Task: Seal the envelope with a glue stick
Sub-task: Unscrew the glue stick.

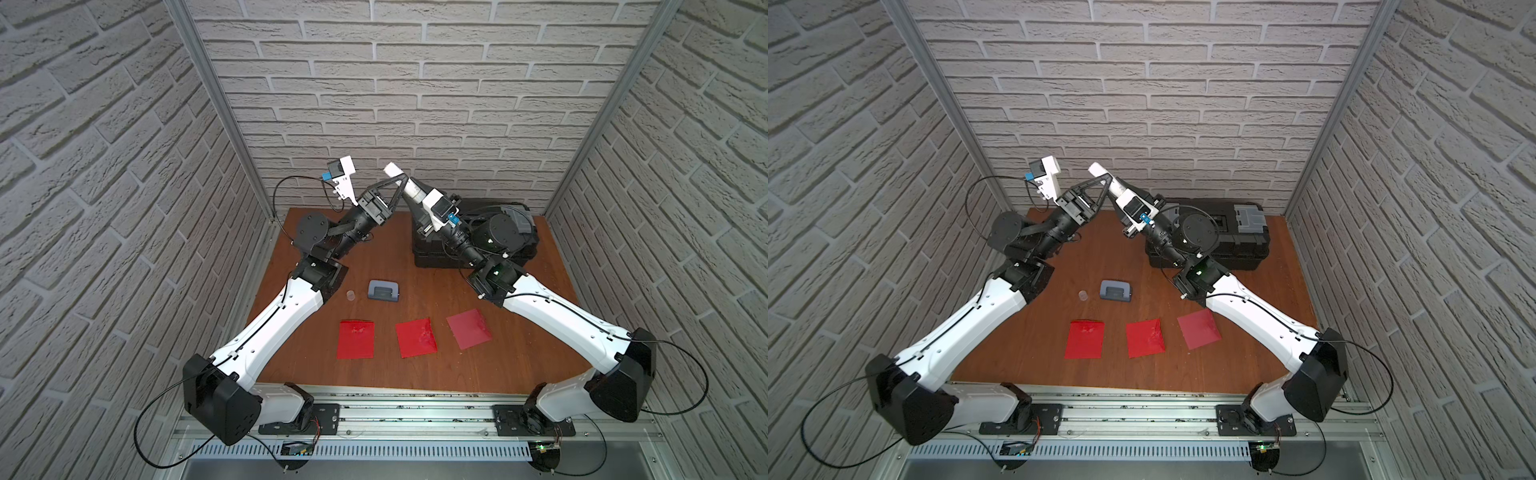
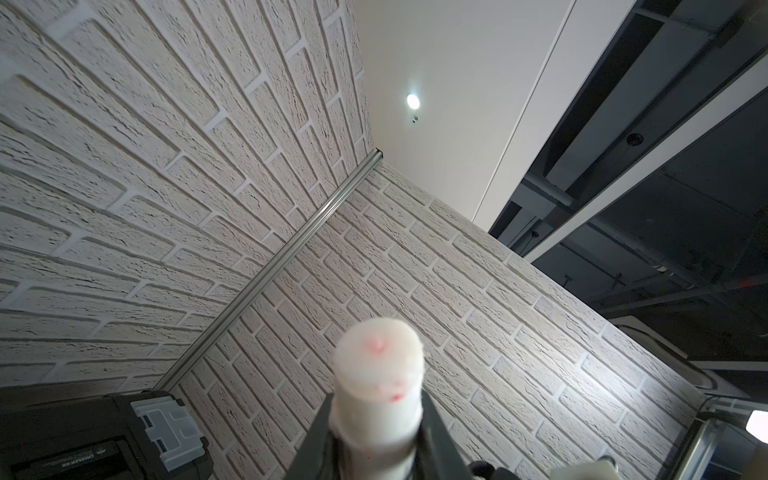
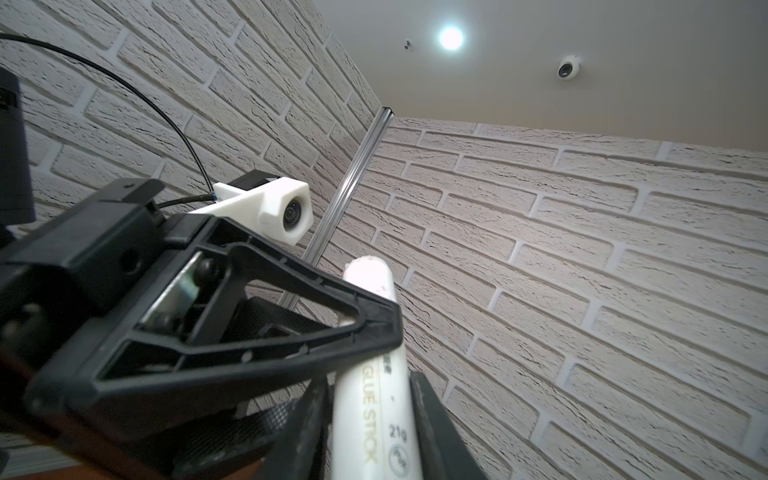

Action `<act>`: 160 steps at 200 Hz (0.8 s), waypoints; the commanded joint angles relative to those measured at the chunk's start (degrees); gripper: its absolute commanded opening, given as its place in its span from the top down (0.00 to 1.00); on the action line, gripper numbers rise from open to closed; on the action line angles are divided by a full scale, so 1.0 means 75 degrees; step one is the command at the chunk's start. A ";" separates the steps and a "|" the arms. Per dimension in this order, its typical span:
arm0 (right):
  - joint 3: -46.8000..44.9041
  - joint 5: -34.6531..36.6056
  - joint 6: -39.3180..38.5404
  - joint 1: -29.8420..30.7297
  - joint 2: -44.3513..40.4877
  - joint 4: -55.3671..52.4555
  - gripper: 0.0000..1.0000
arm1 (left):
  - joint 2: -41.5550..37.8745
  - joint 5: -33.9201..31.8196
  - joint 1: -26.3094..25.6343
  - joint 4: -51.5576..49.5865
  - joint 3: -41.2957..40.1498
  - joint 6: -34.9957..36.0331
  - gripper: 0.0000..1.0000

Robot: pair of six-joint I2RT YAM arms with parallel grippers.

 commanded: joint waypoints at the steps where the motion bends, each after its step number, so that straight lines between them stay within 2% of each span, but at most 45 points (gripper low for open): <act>1: 0.0168 -0.0082 -0.0117 0.0042 -0.0015 0.0340 0.68 | -0.0004 0.0151 0.0028 0.0510 -0.0082 -0.0045 1.00; 31: 0.0161 -0.0043 -0.0141 0.0042 -0.0035 0.0300 0.73 | 0.0005 0.0111 0.0026 0.0446 -0.0087 -0.0045 1.00; 49: 0.0154 0.0011 -0.0127 0.0041 -0.0027 0.0301 0.66 | 0.0008 0.0116 0.0031 0.0416 -0.0093 -0.0045 1.00; 102: 0.0169 0.0047 -0.0116 0.0042 -0.0009 0.0339 0.67 | -0.0034 0.0144 0.0058 0.0322 -0.0058 -0.0054 1.00; 150: 0.0176 0.0028 0.0054 0.0042 -0.0059 0.0175 0.87 | -0.0132 0.0077 0.0112 -0.0012 -0.0079 0.0003 1.00; 160: 0.0148 0.0069 0.0184 0.0042 -0.0107 0.0043 0.89 | -0.0188 0.0036 0.0130 -0.0282 -0.0082 0.0153 0.89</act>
